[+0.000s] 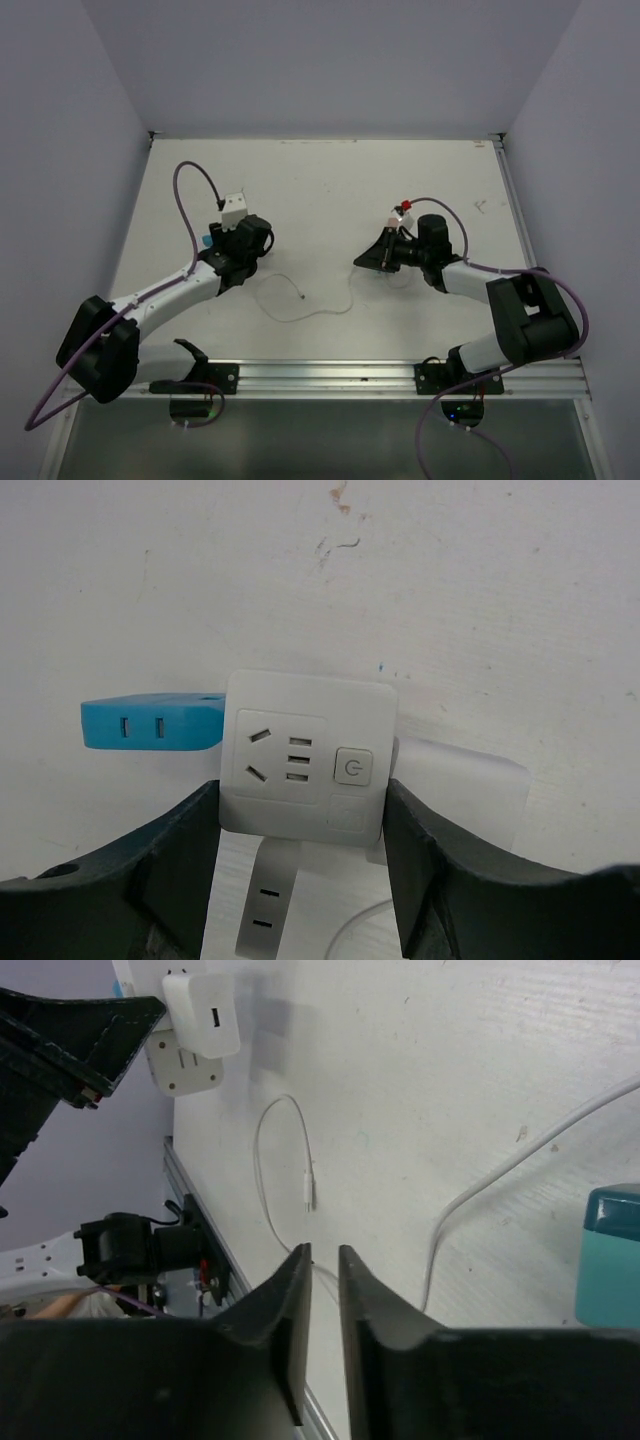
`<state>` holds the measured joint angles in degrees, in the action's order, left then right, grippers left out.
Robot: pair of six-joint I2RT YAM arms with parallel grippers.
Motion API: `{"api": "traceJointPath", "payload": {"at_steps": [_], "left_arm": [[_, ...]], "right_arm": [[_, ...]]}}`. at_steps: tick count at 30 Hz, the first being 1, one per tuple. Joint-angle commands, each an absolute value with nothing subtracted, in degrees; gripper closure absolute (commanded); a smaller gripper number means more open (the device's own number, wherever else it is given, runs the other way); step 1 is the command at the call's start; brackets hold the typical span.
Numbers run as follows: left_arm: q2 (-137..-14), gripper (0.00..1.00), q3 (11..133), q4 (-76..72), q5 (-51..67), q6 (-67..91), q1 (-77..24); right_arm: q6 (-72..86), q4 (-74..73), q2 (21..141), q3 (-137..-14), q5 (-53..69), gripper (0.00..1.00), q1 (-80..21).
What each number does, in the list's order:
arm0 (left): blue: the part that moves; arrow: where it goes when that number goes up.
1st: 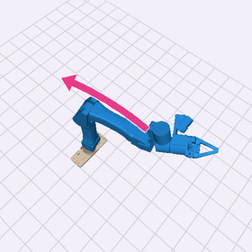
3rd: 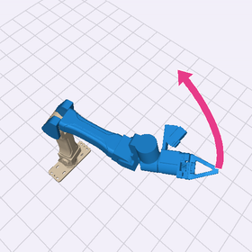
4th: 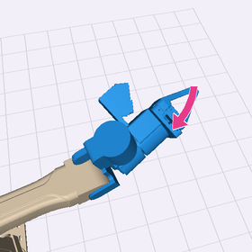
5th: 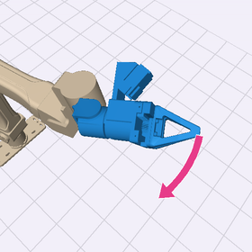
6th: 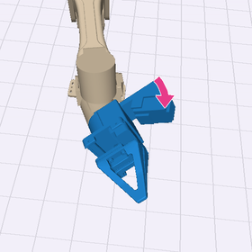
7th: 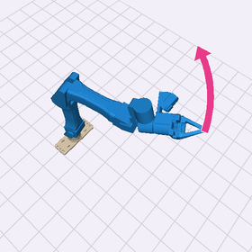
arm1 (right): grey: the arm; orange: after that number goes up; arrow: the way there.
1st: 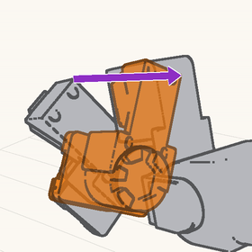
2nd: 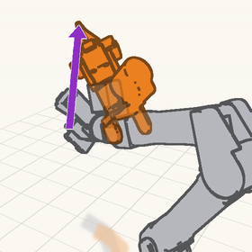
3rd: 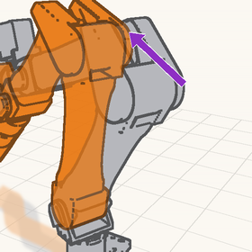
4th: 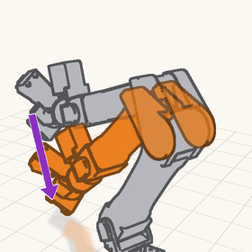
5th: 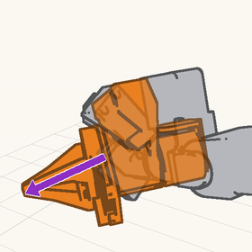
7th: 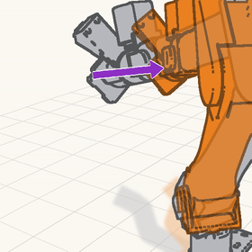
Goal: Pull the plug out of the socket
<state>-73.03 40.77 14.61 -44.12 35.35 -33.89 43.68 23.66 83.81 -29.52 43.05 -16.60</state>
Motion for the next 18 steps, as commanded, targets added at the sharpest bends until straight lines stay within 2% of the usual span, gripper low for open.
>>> {"api": "traceJointPath", "payload": {"at_steps": [1, 2, 3, 6, 9, 13, 18], "left_arm": [[-68.5, 1.00, 41.0, 7.5, -40.9, 33.8, -34.4], [-68.1, 1.00, 40.9, 6.9, -39.5, 33.8, -34.4], [-67.5, 1.00, 40.8, 6.2, -37.8, 33.6, -34.5], [-67.1, 1.00, 41.0, 5.4, -32.0, 33.7, -35.5], [-67.0, 1.00, 41.9, 5.5, -31.1, 34.1, -37.7], [-66.9, 1.00, 43.3, 6.8, -31.7, 35.0, -40.3], [-67.2, 1.00, 44.4, 7.1, -31.7, 36.3, -42.6]], "right_arm": [[42.4, 24.9, 81.8, -30.8, 43.0, 0.73, -18.5], [42.8, 25.2, 82.3, -31.1, 42.5, 0.69, -19.9], [42.9, 25.8, 82.4, -32.0, 42.1, 0.58, -20.9], [43.9, 28.2, 84.2, -33.9, 39.7, 0.38, -24.6], [46.5, 32.4, 87.2, -35.9, 38.8, 0.24, -27.2], [49.7, 36.9, 91.0, -38.7, 37.4, 0.15, -30.1], [51.2, 40.1, 95.9, -42.4, 35.3, 0.13, -33.2]]}}
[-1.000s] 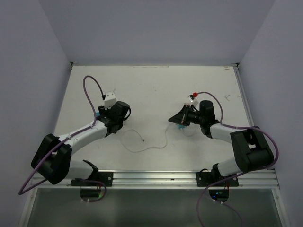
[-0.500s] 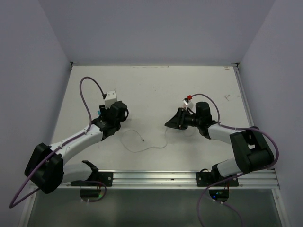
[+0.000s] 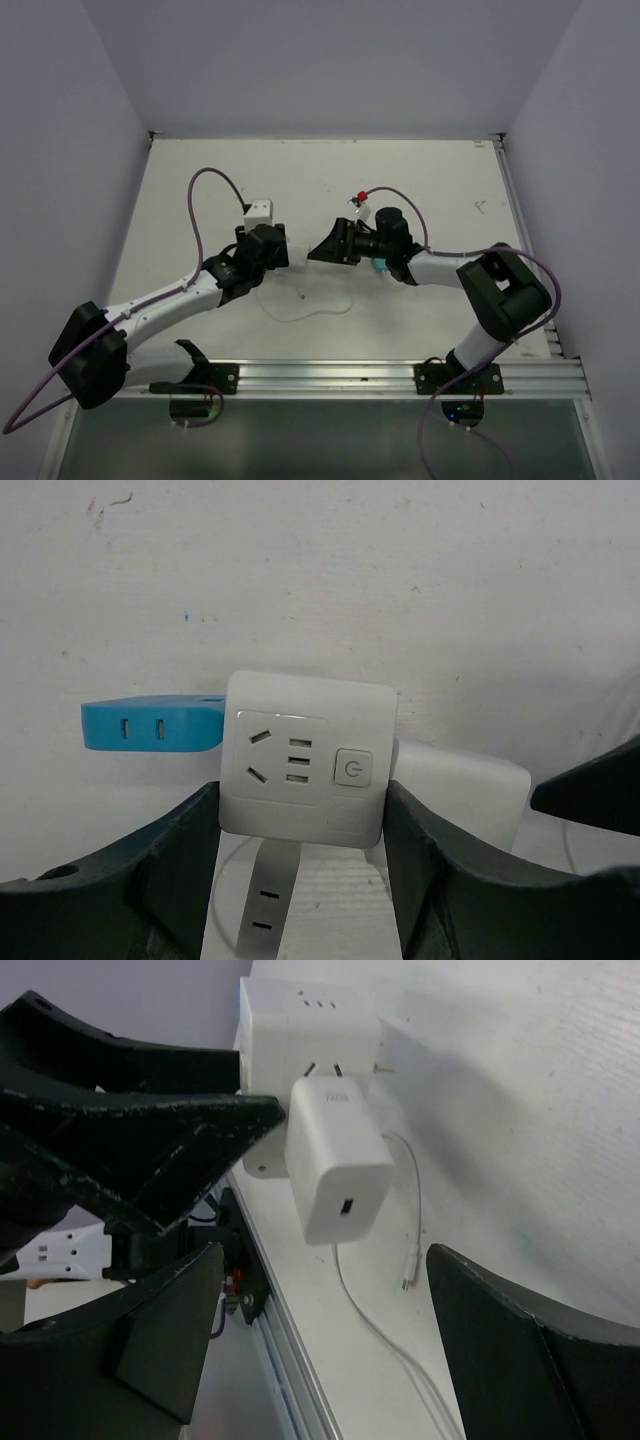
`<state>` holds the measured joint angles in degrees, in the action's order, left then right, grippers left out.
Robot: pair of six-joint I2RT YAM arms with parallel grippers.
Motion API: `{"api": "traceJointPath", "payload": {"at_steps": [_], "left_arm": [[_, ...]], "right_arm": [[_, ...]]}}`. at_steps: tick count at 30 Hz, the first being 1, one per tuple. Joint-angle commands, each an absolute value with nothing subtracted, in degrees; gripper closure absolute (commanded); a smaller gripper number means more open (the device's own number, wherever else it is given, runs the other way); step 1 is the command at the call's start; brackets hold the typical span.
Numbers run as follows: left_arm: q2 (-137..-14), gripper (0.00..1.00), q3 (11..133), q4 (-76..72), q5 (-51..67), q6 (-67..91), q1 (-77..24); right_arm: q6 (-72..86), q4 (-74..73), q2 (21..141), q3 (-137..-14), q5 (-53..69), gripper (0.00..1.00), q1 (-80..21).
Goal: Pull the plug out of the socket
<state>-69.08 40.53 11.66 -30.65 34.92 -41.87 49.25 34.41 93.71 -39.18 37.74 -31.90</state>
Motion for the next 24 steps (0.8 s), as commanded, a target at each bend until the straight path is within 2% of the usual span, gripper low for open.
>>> {"api": "traceJointPath", "payload": {"at_steps": [1, 10, 13, 15, 16, 18, 19, 21, 22, 24], "left_arm": [[-67.3, 1.00, 44.6, 7.1, -31.7, 36.4, -42.8], [-67.2, 1.00, 45.7, 7.1, -31.6, 37.1, -43.5], [-66.9, 1.00, 45.7, 7.1, -31.4, 37.1, -43.6], [-66.7, 1.00, 45.4, 7.1, -31.4, 37.0, -43.6], [-66.7, 1.00, 45.4, 7.1, -31.4, 37.0, -43.6], [-66.6, 1.00, 44.9, 7.2, -31.5, 36.7, -43.6], [-66.5, 1.00, 44.7, 6.9, -31.6, 36.4, -43.7], [-66.6, 1.00, 43.8, 6.5, -32.3, 35.2, -43.6], [-66.5, 1.00, 43.2, 6.1, -32.7, 34.7, -43.6], [-66.6, 1.00, 41.6, 5.5, -34.0, 33.0, -43.5]], "right_arm": [[51.9, 40.3, 96.3, -42.9, 35.4, 0.13, -33.5], [52.4, 40.3, 100.9, -46.0, 34.5, 0.15, -36.2], [52.5, 40.5, 101.9, -46.6, 34.5, 0.24, -36.5], [52.6, 40.8, 102.6, -46.8, 34.5, 0.34, -36.5], [52.6, 40.9, 102.8, -47.0, 34.5, 0.47, -36.5], [52.6, 41.2, 103.3, -47.1, 34.8, 0.62, -36.5], [52.7, 41.4, 103.3, -47.1, 35.1, 0.80, -36.5], [52.6, 41.4, 103.2, -46.7, 35.2, 0.97, -36.5], [52.6, 41.4, 103.2, -46.4, 35.3, 1.00, -36.3], [52.6, 41.7, 103.3, -45.4, 36.1, 1.00, -36.0]]}}
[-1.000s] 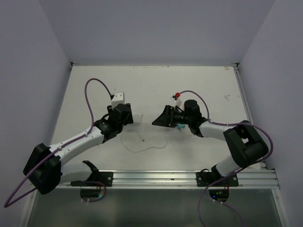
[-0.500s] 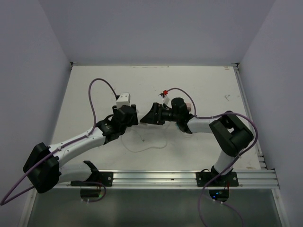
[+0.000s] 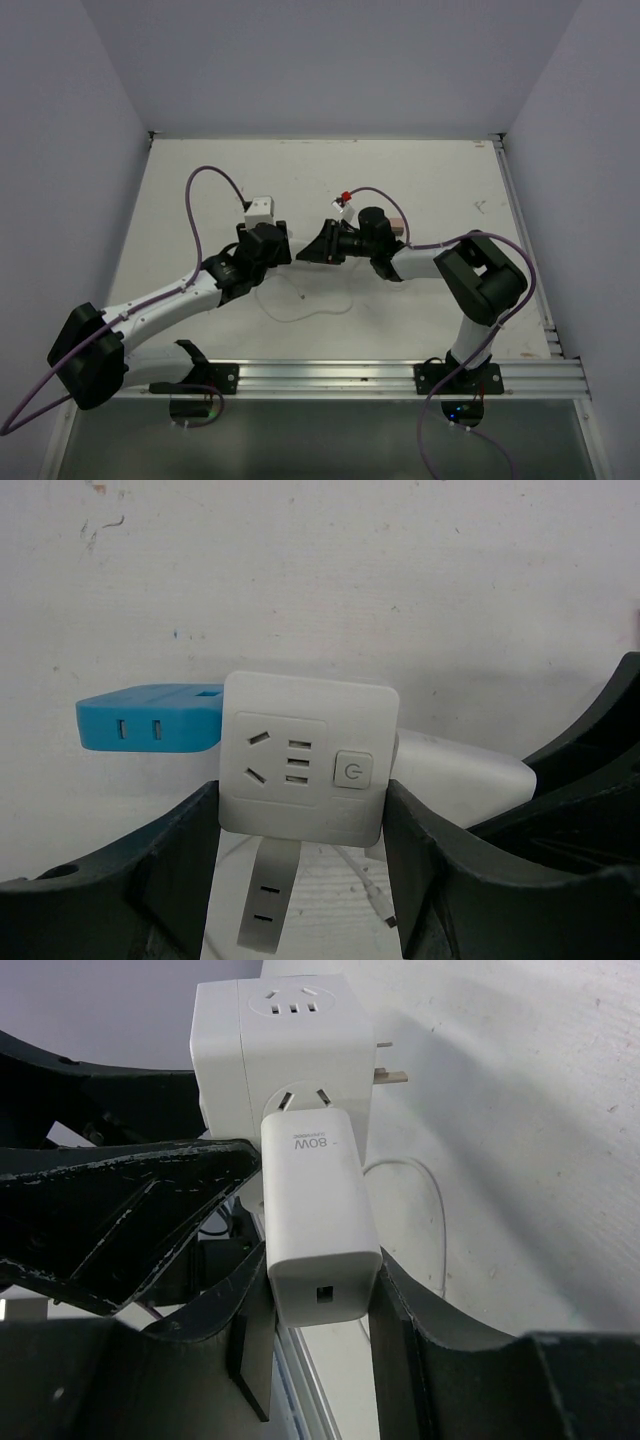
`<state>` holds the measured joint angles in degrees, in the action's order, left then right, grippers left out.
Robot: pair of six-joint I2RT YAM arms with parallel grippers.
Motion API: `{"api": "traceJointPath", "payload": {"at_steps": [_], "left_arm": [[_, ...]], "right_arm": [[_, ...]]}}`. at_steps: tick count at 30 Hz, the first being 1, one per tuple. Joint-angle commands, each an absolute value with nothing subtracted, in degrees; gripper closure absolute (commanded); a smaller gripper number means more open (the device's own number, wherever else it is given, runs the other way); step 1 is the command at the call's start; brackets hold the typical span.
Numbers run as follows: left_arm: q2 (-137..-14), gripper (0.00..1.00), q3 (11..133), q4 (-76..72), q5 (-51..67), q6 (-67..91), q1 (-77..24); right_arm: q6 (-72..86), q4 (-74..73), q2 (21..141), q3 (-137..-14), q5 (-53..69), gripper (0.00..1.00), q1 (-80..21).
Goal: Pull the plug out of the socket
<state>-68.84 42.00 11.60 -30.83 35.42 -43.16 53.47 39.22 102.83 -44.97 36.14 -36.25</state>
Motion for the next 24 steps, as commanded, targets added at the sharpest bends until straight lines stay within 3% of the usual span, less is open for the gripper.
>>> {"api": "traceJointPath", "payload": {"at_steps": [1, 11, 24], "left_arm": [[-66.7, 1.00, 41.0, 5.0, -34.4, 32.4, -43.5], [-71.0, 1.00, 35.2, 3.0, -38.1, 28.7, -43.5], [-81.0, 1.00, 38.7, 9.0, -43.4, 33.7, -43.4]], "right_arm": [[53.2, 42.4, 103.3, -44.9, 36.5, 1.00, -35.6], [55.2, 42.2, 104.1, -40.0, 39.8, 1.00, -31.4], [55.7, 46.3, 105.8, -35.5, 40.0, 1.00, -30.5]]}}
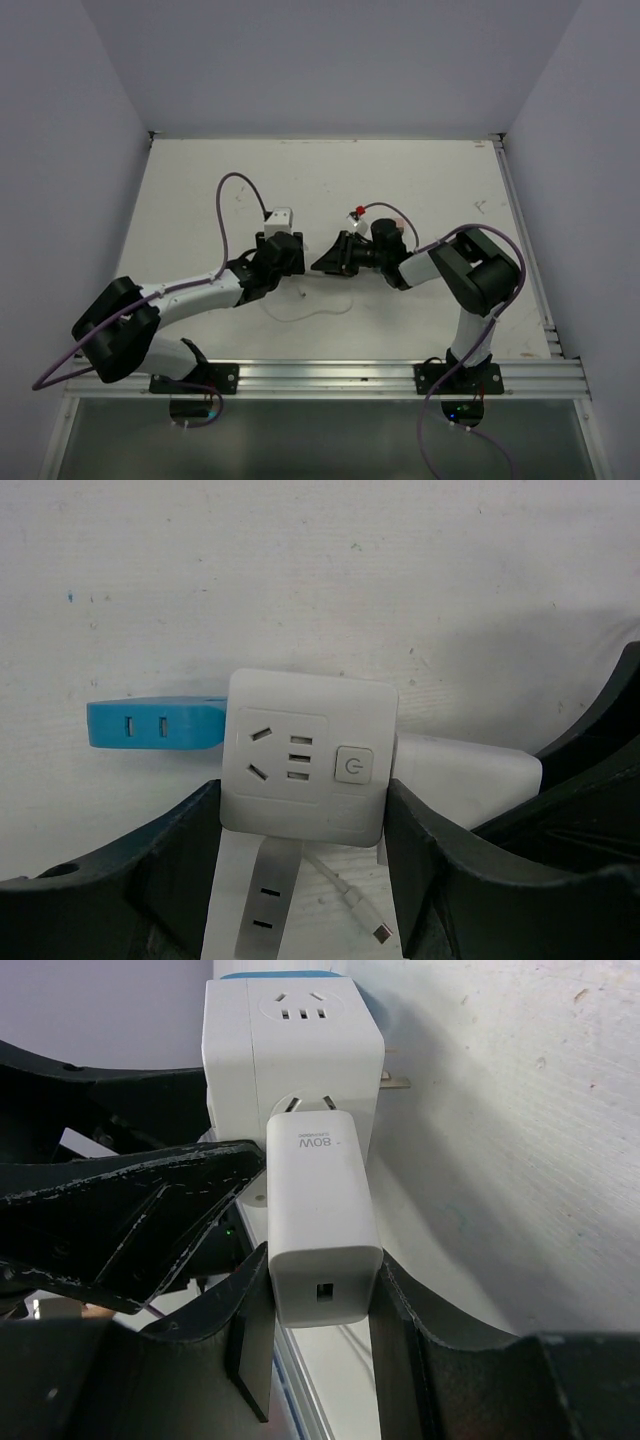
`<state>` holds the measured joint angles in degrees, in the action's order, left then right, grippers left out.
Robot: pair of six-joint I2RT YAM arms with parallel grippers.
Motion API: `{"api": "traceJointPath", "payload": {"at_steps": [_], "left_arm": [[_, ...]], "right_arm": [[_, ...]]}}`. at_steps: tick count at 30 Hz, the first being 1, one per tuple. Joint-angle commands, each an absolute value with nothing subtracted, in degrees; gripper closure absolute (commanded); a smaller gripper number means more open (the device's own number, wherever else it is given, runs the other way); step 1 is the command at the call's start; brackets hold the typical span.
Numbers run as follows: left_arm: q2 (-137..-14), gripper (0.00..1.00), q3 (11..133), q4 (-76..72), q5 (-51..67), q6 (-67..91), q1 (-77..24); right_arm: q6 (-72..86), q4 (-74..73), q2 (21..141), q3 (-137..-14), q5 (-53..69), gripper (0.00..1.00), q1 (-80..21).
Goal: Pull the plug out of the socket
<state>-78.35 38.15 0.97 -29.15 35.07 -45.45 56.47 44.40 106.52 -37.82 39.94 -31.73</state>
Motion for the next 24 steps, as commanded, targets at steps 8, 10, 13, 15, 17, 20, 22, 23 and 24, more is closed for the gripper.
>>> {"api": "traceJointPath", "payload": {"at_steps": [8, 10, 13, 15, 17, 20, 22, 23, 24], "left_arm": [[-84.1, 1.00, 40.8, 12.8, -45.6, 36.4, -42.9], [-83.8, 1.00, 40.6, 12.9, -46.0, 36.4, -42.7], [-83.8, 1.00, 40.4, 13.2, -47.0, 36.1, -42.7], [-83.8, 1.00, 40.3, 13.4, -46.8, 36.3, -42.4], [-83.8, 1.00, 40.3, 13.4, -46.9, 36.3, -42.4], [-83.3, 1.00, 40.5, 12.9, -46.1, 36.2, -42.4], [-82.6, 1.00, 40.4, 12.3, -45.1, 35.8, -42.4], [-81.6, 1.00, 40.3, 11.4, -44.7, 35.5, -42.4], [-81.0, 1.00, 40.2, 11.0, -44.3, 35.2, -42.4]], "right_arm": [[63.3, 61.0, 109.4, -30.5, 41.7, 1.00, -28.0], [64.9, 65.6, 110.9, -29.1, 42.3, 1.00, -27.3], [66.0, 68.0, 111.4, -27.7, 43.0, 1.00, -25.8], [65.9, 68.2, 110.9, -27.0, 43.5, 1.00, -24.8], [65.3, 67.6, 109.7, -26.6, 43.8, 1.00, -23.9], [65.0, 67.0, 108.5, -26.6, 44.3, 1.00, -23.2], [64.8, 66.1, 107.9, -27.1, 44.0, 1.00, -23.0], [64.4, 65.4, 107.3, -27.3, 43.7, 1.00, -22.6], [64.0, 63.5, 107.1, -27.9, 43.3, 1.00, -22.4]]}}
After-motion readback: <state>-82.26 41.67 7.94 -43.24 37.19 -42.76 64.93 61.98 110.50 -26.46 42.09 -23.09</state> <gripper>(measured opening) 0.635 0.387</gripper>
